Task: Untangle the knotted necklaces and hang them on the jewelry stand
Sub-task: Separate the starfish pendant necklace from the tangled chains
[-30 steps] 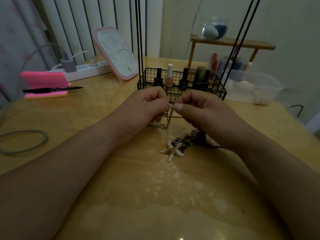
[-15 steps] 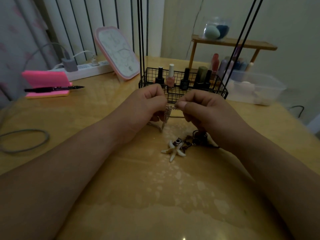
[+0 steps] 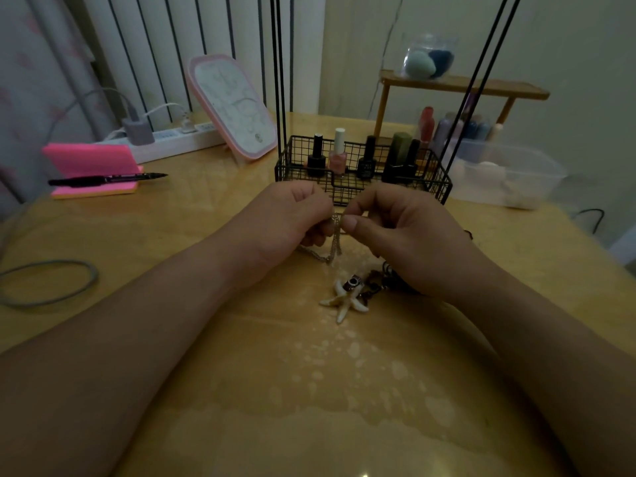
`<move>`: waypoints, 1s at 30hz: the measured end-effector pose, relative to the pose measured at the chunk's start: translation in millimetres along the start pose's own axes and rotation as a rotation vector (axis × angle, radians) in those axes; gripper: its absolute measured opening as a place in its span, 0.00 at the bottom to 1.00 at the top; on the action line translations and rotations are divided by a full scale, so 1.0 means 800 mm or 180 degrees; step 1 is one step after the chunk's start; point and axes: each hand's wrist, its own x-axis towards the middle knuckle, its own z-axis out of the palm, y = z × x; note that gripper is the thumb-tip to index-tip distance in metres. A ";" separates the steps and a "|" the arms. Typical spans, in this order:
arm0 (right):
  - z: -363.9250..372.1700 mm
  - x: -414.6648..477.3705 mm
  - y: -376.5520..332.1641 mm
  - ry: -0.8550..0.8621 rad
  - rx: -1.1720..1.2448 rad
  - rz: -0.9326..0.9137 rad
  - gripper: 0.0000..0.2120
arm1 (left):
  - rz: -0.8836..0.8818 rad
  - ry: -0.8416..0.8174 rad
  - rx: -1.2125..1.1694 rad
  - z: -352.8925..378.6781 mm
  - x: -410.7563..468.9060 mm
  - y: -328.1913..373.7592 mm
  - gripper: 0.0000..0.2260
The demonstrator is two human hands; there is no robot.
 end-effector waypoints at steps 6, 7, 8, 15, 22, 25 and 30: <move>0.002 -0.002 0.001 0.0068 -0.0416 -0.0013 0.06 | -0.0031 0.0146 -0.0065 -0.003 0.002 -0.002 0.06; 0.003 -0.002 0.001 0.0099 -0.0491 -0.0034 0.05 | -0.0032 0.0137 -0.0089 -0.003 0.002 -0.002 0.06; 0.003 -0.003 0.000 0.0116 -0.0555 -0.0056 0.04 | -0.0028 0.0128 -0.0102 -0.002 0.002 -0.003 0.06; 0.002 -0.005 0.000 0.0066 -0.0436 -0.0146 0.05 | 0.0045 0.0034 -0.0256 -0.002 0.004 -0.006 0.04; 0.002 -0.004 -0.004 0.0370 -0.0284 0.0054 0.08 | -0.0017 -0.0157 -0.0249 -0.003 0.002 -0.006 0.07; 0.001 -0.001 -0.007 0.0641 0.0148 0.0277 0.08 | -0.0040 -0.0138 -0.0106 -0.005 0.003 -0.008 0.08; -0.009 0.007 -0.010 0.0551 0.1795 0.0994 0.12 | -0.0022 -0.0175 0.0460 -0.007 0.002 -0.005 0.11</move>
